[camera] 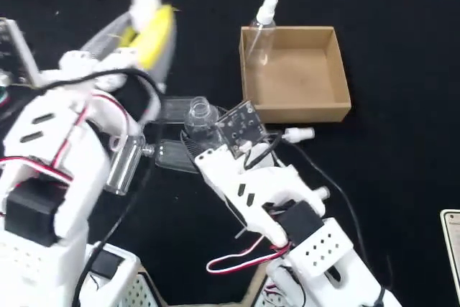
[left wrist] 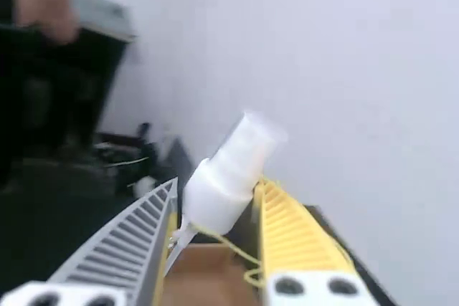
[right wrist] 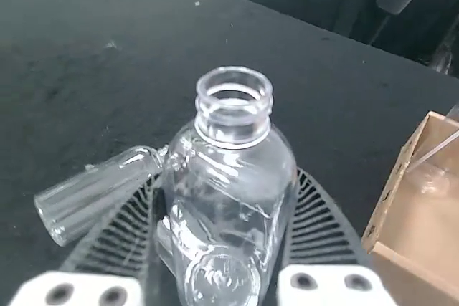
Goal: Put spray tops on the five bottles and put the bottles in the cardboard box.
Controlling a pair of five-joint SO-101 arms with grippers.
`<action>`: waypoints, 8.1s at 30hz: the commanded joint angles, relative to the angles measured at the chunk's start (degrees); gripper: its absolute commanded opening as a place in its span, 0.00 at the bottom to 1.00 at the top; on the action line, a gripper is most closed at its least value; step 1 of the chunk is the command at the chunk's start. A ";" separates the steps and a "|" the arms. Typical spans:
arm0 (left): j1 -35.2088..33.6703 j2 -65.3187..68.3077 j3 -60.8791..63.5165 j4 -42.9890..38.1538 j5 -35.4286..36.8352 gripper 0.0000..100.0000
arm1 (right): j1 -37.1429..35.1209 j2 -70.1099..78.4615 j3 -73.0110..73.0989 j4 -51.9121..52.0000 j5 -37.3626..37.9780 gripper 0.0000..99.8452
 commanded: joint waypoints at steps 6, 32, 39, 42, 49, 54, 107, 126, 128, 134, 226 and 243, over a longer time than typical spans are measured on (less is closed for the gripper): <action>9.27 -0.79 -1.01 -9.05 6.68 0.10 | -0.97 -2.77 -0.75 -0.18 -2.46 0.11; 9.71 -0.97 3.91 -10.99 23.12 0.10 | -0.70 -17.54 6.73 -1.05 -2.20 0.11; 9.71 -1.05 6.64 -10.99 23.12 0.10 | -0.70 -17.54 6.73 -1.05 -2.11 0.11; 9.71 -1.05 5.67 -10.90 23.12 0.10 | -0.70 -17.54 6.73 -1.05 -2.11 0.11; 9.71 -1.05 0.04 -10.90 23.12 0.10 | -0.62 -17.54 6.81 -1.05 -2.11 0.11; 9.71 -1.32 -0.57 -10.37 23.12 0.10 | -0.62 -17.54 6.81 -1.05 -2.11 0.11; 9.98 -6.95 14.99 -6.86 17.49 0.10 | -0.62 -18.07 6.99 -0.88 -2.11 0.11; 9.98 -7.03 12.26 12.75 8.44 0.34 | -0.62 -18.07 6.99 -0.88 -2.11 0.11; 9.98 -8.00 11.30 13.54 8.44 0.33 | -0.62 -18.07 6.99 -0.88 -2.11 0.11; 9.36 -13.27 10.07 13.71 8.00 0.33 | -0.62 -17.98 6.99 -0.70 -2.11 0.11; -35.82 -15.65 63.60 3.08 -14.33 0.33 | 63.21 39.78 -26.51 -24.18 -2.11 0.11; -35.82 -15.65 63.69 3.08 -14.33 0.33 | 73.67 33.71 9.19 -55.91 6.07 0.11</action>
